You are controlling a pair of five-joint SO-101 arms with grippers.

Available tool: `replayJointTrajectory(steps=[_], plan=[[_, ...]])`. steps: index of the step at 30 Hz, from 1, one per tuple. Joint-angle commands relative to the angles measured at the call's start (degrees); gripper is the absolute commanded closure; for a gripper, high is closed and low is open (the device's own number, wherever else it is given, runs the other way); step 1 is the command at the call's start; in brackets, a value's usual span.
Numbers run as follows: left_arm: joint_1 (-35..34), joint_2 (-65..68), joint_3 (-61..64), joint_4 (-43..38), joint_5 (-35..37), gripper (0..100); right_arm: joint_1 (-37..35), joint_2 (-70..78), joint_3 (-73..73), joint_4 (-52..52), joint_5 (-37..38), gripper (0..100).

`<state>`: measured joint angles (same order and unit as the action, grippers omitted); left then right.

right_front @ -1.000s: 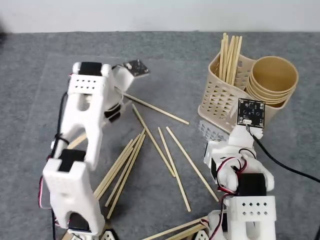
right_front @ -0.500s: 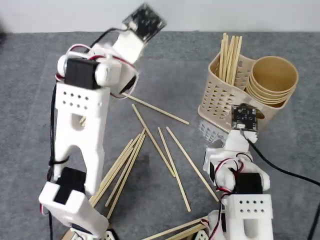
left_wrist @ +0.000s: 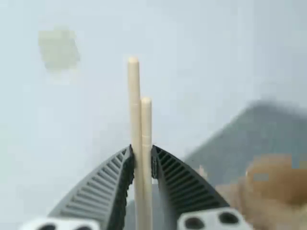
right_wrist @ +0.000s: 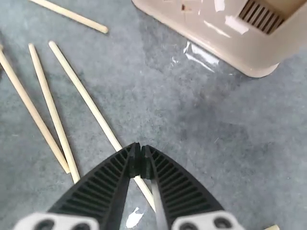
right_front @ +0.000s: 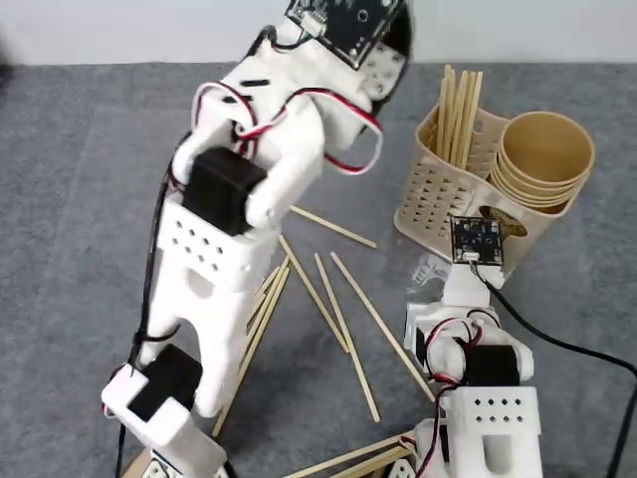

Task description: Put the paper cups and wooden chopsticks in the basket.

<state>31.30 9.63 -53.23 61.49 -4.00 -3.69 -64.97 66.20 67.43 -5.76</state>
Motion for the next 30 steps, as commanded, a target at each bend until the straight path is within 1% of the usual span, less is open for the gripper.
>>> replayJointTrajectory(steps=[1,4,8,13,25,27,30], plan=[[2.0,-1.2,-2.7,-10.0,6.8,99,0.0,-1.1,0.1,-0.3,0.7,99.1],[2.0,1.7,-2.7,-16.0,12.1,99,0.0,-1.1,0.2,-0.8,0.7,99.1],[2.0,5.5,-2.9,-19.8,17.7,99,0.0,-1.1,3.1,-4.5,0.7,99.1],[2.1,9.4,-2.7,-22.3,19.3,99,0.0,-1.1,6.4,-9.2,0.8,99.1],[4.6,19.5,-2.7,-22.2,19.3,99,0.3,-1.1,6.4,-9.2,0.8,99.1],[4.3,20.2,-2.8,-21.5,19.3,97,0.3,-1.1,6.4,-9.2,0.8,99.1],[4.2,19.1,-3.1,-16.7,19.3,89,0.3,-1.1,6.4,-9.3,0.8,99.1]])
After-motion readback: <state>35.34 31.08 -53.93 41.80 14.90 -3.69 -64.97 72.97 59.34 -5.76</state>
